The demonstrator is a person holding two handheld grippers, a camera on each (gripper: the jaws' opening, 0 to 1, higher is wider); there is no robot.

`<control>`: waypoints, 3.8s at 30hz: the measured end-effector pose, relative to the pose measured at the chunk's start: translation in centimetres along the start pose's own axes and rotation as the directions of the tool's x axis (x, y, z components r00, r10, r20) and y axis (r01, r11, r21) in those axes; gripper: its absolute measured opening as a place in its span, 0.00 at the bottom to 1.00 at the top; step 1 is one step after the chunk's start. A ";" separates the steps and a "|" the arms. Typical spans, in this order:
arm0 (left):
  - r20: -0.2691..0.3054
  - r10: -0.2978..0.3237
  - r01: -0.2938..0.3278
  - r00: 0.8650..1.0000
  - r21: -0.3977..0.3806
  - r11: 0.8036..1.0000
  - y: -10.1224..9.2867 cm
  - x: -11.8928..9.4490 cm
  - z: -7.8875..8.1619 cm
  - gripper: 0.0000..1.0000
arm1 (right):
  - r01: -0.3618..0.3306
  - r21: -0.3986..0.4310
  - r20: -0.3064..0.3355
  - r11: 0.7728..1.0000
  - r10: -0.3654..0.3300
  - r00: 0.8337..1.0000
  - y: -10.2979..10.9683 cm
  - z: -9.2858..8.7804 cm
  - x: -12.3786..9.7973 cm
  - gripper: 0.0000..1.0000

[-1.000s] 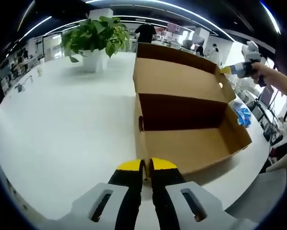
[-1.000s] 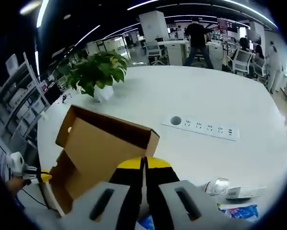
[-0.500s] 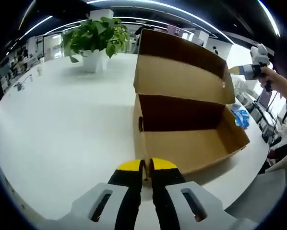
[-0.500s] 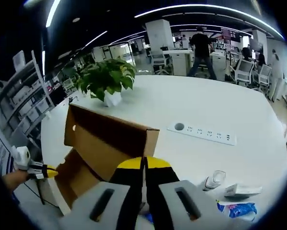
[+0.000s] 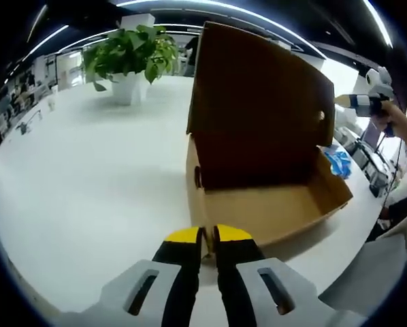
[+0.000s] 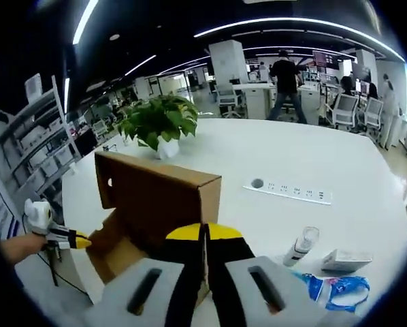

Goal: Operate the shoe box by opening the lid, removing the specified soft item, and placing it in the target area until the item is outside and the box remains undamaged.

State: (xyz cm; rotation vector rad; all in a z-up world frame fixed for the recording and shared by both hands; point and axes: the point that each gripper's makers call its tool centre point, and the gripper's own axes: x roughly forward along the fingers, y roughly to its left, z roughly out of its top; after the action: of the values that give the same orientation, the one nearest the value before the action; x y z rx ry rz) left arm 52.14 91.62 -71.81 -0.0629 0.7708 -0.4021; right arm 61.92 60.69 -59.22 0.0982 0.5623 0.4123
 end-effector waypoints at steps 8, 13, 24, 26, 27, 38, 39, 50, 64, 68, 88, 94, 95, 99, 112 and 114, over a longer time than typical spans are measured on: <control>0.002 -0.001 0.001 1.000 0.025 1.000 -0.1 -0.1 0.2 0.05 | 0.014 -0.023 0.029 1.000 -0.014 0.999 0.4 -0.5 -0.9 0.00; 0.029 -0.001 0.000 1.000 0.040 0.999 -0.3 -0.6 1.2 0.06 | 0.021 -0.028 0.045 0.999 -0.019 0.999 0.8 -1.1 -1.5 0.00; 0.120 0.003 -0.015 0.993 0.096 0.995 -0.5 -1.7 5.2 0.11 | 0.042 -0.071 0.070 0.997 -0.037 0.997 1.6 -2.6 -2.7 0.00; 0.137 0.007 -0.021 0.991 0.100 0.995 -0.5 -1.9 5.9 0.11 | 0.042 -0.069 0.074 0.997 -0.037 0.997 1.7 -2.8 -2.9 0.00; 0.145 0.008 -0.023 0.989 0.101 0.995 -0.5 -2.0 6.2 0.11 | 0.044 -0.072 0.077 0.996 -0.038 0.996 1.8 -2.9 -3.1 0.00; 0.229 0.027 -0.062 0.973 0.146 0.987 0.4 -3.7 10.5 0.12 | 0.047 -0.092 0.092 0.995 -0.039 0.995 2.6 -4.2 -3.9 0.00; 0.233 0.027 -0.063 0.972 0.150 0.987 0.5 -3.7 10.8 0.12 | 0.046 -0.093 0.093 0.995 -0.038 0.995 2.6 -4.2 -3.9 0.00; 0.252 -0.003 -0.049 0.968 0.201 0.978 -0.2 -3.8 12.5 0.10 | 0.039 -0.098 0.096 0.994 -0.030 0.995 3.2 -5.6 -4.5 0.01; 0.223 -0.032 -0.019 0.974 0.221 0.975 -0.9 -4.1 11.1 0.05 | 0.020 -0.111 0.073 0.994 -0.012 0.997 3.8 -7.6 -4.9 0.01; 0.212 -0.033 -0.015 0.977 0.221 0.975 -1.0 -4.3 10.6 0.05 | 0.014 -0.120 0.066 0.993 -0.006 0.998 4.0 -8.2 -4.9 0.02; 0.165 -0.060 0.024 0.984 0.214 0.976 -1.5 -4.5 7.5 0.10 | -0.053 -0.243 0.028 0.969 0.061 0.998 5.5 -11.0 -4.9 0.14; 0.138 -0.081 0.048 0.987 0.231 0.972 -1.7 -4.4 6.2 0.11 | -0.080 -0.253 0.005 0.964 0.084 0.996 5.9 -12.0 -4.8 0.18; 0.138 -0.081 0.048 0.987 0.228 0.973 -1.7 -4.4 6.1 0.12 | -0.082 -0.251 0.004 0.964 0.085 0.996 5.9 -12.0 -4.8 0.19; 0.121 -0.091 0.061 0.988 0.230 0.971 -1.9 -4.2 5.4 0.13 | -0.098 -0.250 -0.012 0.963 0.098 0.995 6.1 -12.7 -4.7 0.20; 0.086 -0.103 0.075 0.991 0.281 0.957 -1.8 -3.9 3.4 0.19 | -0.160 -0.289 -0.051 0.944 0.151 0.987 7.1 -14.8 -4.9 0.28; 0.083 -0.106 0.078 0.991 0.286 0.955 -1.8 -3.8 3.2 0.20 | -0.167 -0.291 -0.058 0.942 0.157 0.986 7.2 -15.1 -4.9 0.28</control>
State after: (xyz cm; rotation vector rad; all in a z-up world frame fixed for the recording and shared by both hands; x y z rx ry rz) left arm 51.32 91.09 -66.66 0.1495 0.6092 -0.5905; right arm 47.56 64.96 -68.12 -0.1510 0.5223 0.6551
